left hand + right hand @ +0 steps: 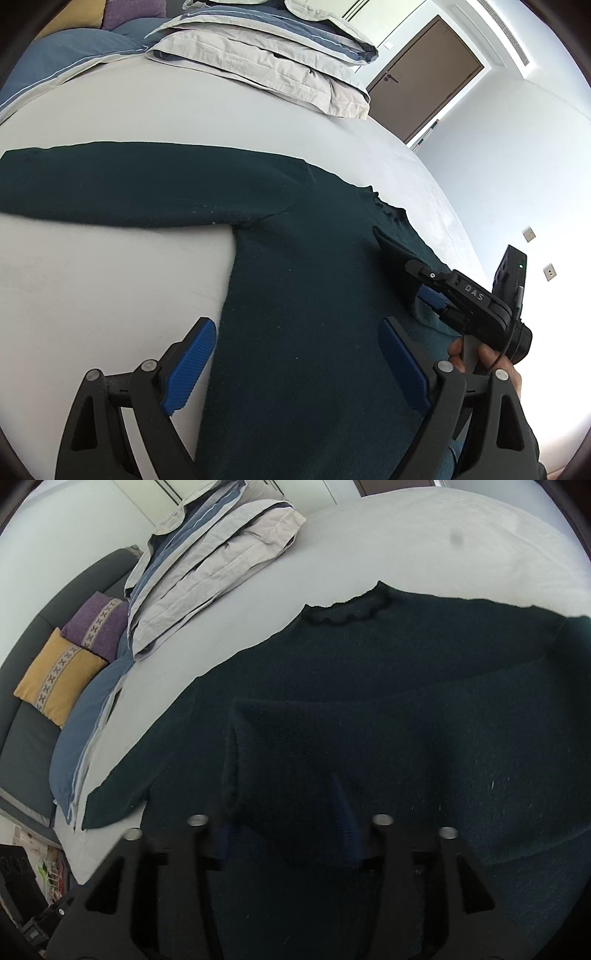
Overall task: Fold small clothes
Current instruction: 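Fold the sleeve across the sweater body with the right gripper and release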
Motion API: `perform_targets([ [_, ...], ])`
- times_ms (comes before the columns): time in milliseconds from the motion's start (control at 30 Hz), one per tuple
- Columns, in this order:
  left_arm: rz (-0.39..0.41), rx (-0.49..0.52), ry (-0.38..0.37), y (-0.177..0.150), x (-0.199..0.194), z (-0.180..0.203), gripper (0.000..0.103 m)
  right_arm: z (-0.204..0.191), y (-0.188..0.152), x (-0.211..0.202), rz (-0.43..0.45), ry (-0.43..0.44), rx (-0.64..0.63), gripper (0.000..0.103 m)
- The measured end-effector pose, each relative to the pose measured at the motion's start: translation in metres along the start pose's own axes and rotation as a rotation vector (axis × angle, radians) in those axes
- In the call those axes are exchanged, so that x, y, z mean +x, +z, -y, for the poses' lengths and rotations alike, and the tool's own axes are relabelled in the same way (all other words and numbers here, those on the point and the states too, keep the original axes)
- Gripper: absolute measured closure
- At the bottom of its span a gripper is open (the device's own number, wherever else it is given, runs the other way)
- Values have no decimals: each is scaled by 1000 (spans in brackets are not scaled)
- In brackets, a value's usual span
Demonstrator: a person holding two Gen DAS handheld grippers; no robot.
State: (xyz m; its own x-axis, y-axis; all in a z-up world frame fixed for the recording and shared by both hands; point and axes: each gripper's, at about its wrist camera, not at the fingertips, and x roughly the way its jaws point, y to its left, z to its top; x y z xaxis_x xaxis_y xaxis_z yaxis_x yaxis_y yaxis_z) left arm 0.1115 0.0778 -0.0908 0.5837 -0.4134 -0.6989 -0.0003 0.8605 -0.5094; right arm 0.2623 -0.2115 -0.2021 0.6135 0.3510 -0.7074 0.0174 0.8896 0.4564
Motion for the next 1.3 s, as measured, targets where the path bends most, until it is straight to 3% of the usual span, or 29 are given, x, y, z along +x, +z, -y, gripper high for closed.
perform_targets([
  [67,-19,19,-8,4,12,12,8,4,8,-20,36,17,11,41],
  [267,-105,97,-60,23,73,66,8,73,-14,-138,116,95,87,40],
  [333,-145,117,-47,30,101,81,8,86,-24,-155,123,92,94,40],
  [500,-191,140,7,48,149,102,21,128,-44,-202,157,94,157,40],
  [600,-198,151,42,57,165,106,44,153,-53,-226,195,85,204,40],
  [667,-209,175,77,59,171,110,71,167,-56,-235,204,80,229,40],
  [800,-204,211,76,64,170,115,94,185,-59,-245,223,51,263,40],
  [1100,-64,229,55,81,144,116,95,226,-50,-277,277,-56,311,40],
  [1300,-91,216,80,79,154,102,94,255,-23,-269,251,-83,359,40],
])
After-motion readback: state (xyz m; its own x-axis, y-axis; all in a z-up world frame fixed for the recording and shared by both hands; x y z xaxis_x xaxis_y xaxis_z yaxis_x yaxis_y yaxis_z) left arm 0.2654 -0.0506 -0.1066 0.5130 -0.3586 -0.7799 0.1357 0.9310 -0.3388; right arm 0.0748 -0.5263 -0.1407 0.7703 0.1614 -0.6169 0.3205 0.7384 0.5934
